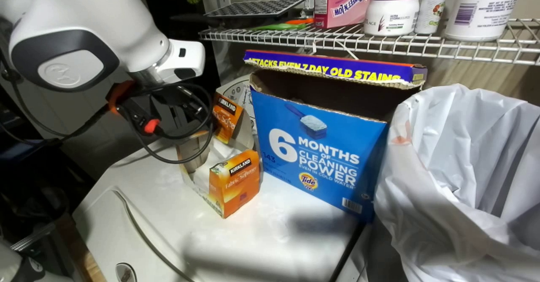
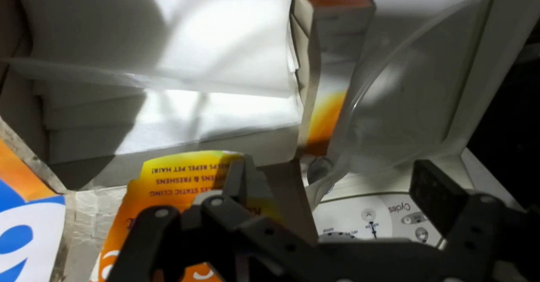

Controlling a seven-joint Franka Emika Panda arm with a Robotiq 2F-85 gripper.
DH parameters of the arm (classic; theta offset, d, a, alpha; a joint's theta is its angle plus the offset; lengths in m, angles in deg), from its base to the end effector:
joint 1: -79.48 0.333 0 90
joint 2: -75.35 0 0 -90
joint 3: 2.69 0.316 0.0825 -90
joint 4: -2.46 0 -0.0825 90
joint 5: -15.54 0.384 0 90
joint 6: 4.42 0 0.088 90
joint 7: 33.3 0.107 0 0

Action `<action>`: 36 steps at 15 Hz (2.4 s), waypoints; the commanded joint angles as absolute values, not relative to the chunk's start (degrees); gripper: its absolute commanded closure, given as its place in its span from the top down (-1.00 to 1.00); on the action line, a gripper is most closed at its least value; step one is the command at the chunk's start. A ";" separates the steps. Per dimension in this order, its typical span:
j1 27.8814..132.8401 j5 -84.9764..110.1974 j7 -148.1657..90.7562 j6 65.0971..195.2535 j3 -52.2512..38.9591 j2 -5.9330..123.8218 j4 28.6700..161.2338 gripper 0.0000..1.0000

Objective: Open the orange fabric softener box lid fully, pick one white paper from the orange fabric softener box and put it on the washing machine

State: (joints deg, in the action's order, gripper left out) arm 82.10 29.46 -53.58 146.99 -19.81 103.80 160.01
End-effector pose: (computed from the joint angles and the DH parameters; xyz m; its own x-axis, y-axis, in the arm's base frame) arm 0.3821 -0.1007 0.3969 0.9088 -0.1171 0.4006 -0.0421 -0.9807 -0.1911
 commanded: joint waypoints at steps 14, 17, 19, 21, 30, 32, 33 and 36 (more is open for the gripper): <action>79.02 13.28 -60.19 132.08 -14.27 102.47 160.00 -0.93; 78.90 10.50 -63.10 129.39 -14.27 103.75 159.95 -1.00; 79.13 9.33 -65.20 127.73 -14.44 104.34 159.94 -0.96; 79.46 9.05 -67.42 125.60 -14.74 105.22 159.90 -0.96; 77.68 10.50 -66.92 119.33 -14.93 109.45 159.79 -0.09; 76.71 11.25 -63.32 119.18 -14.92 110.39 159.74 0.16; 76.25 10.96 -61.67 119.62 -14.86 110.59 159.72 0.32; 75.42 10.72 -57.46 120.62 -14.70 111.59 159.68 0.72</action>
